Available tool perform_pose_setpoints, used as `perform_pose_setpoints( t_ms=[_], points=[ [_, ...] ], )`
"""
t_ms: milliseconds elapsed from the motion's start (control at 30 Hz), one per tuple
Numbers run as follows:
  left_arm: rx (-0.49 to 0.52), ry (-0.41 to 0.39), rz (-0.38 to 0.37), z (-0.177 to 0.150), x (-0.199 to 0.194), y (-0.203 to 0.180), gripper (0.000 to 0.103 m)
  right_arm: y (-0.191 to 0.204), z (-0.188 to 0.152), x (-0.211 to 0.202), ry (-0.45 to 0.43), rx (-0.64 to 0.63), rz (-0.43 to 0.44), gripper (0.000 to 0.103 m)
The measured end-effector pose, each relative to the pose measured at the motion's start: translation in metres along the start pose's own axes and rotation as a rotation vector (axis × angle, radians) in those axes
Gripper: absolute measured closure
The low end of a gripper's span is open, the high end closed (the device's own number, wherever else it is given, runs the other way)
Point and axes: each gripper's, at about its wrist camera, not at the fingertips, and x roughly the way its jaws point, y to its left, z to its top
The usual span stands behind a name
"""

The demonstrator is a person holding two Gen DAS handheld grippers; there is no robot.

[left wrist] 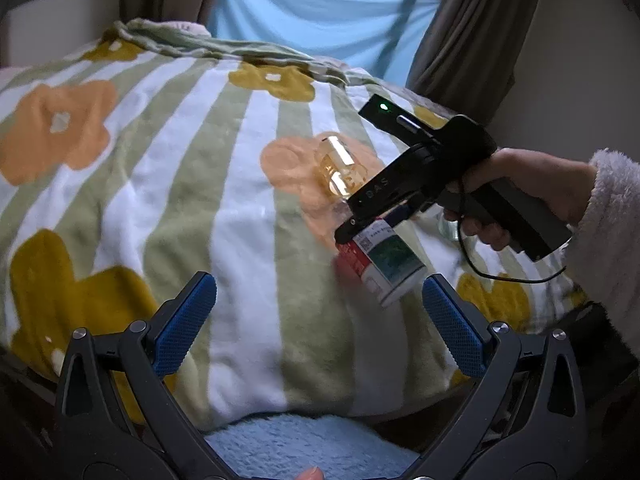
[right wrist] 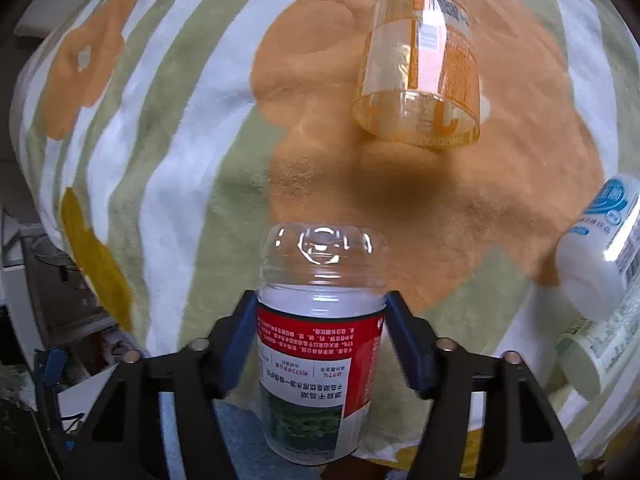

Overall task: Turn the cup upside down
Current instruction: 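Grasp the bottle with the right tool while the left tool releases it, then set the bottle upright on the blanket with the right tool and open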

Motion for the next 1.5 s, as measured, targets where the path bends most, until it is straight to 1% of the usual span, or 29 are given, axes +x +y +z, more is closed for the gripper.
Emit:
perform_pose_setpoints(
  t_ms=[67, 133, 200, 233, 300, 333, 367, 400, 433, 500, 567, 600, 633, 700, 800, 933, 1167, 1333, 1500],
  points=[
    [-0.018, 0.002, -0.023, 0.000, -0.001, 0.000, 0.000, 0.003, 0.000, -0.006, -0.031, -0.008, -0.044, 0.045],
    [-0.012, -0.002, -0.026, 0.000, -0.003, -0.003, 0.000, 0.002, -0.002, -0.016, -0.063, -0.005, -0.050, 0.045],
    [0.002, -0.009, -0.016, 0.000, -0.005, -0.005, 0.000, 0.002, -0.008, -0.034, -0.126, 0.001, -0.048, 0.045],
    [0.004, -0.012, -0.017, 0.001, -0.006, -0.006, 0.000, 0.003, -0.014, -0.048, -0.180, -0.010, -0.058, 0.045],
    [-0.001, -0.009, -0.034, 0.002, -0.006, -0.006, 0.000, 0.010, -0.033, -0.079, -0.365, -0.057, -0.096, 0.045],
    [-0.011, -0.004, -0.045, 0.002, -0.005, -0.006, 0.000, 0.011, -0.042, -0.089, -0.436, -0.070, -0.109, 0.045],
    [-0.021, 0.001, -0.057, 0.002, -0.004, -0.006, 0.000, 0.012, -0.055, -0.097, -0.527, -0.071, -0.113, 0.045],
    [-0.025, 0.002, -0.065, 0.002, -0.004, -0.006, 0.000, 0.012, -0.066, -0.101, -0.606, -0.060, -0.092, 0.045],
    [-0.026, 0.002, -0.070, 0.001, -0.005, -0.007, 0.000, 0.003, -0.072, -0.102, -0.659, -0.048, -0.059, 0.045],
    [-0.014, -0.001, -0.059, 0.000, -0.008, -0.009, 0.000, 0.005, -0.079, -0.095, -0.760, -0.019, -0.007, 0.045],
    [0.004, -0.003, -0.044, 0.000, -0.011, -0.011, 0.000, 0.019, -0.082, -0.076, -0.861, -0.011, -0.035, 0.045],
    [0.011, -0.005, -0.034, 0.000, -0.013, -0.011, 0.000, 0.020, -0.086, -0.071, -0.909, -0.010, -0.076, 0.045],
    [0.019, -0.008, -0.022, -0.001, -0.015, -0.010, 0.000, 0.024, -0.085, -0.067, -0.931, -0.010, -0.096, 0.045],
    [0.018, -0.011, -0.012, -0.001, -0.017, -0.007, 0.000, 0.024, -0.087, -0.056, -0.953, -0.004, -0.093, 0.045],
    [-0.005, -0.008, -0.020, 0.000, -0.015, -0.002, 0.000, 0.017, -0.085, -0.042, -0.945, 0.013, -0.078, 0.045],
    [-0.019, 0.006, -0.037, 0.000, -0.012, 0.001, 0.001, 0.018, -0.090, -0.032, -0.932, -0.014, -0.106, 0.045],
    [-0.002, 0.010, -0.044, 0.001, -0.010, -0.005, 0.000, 0.024, -0.105, -0.031, -0.872, -0.090, -0.139, 0.045],
    [0.008, 0.015, -0.048, 0.000, -0.010, -0.008, 0.000, 0.020, -0.117, -0.033, -0.833, -0.096, -0.125, 0.045],
    [-0.015, 0.030, -0.065, -0.002, -0.006, -0.005, 0.001, 0.021, -0.132, -0.031, -0.851, -0.125, -0.129, 0.045]
  ],
)
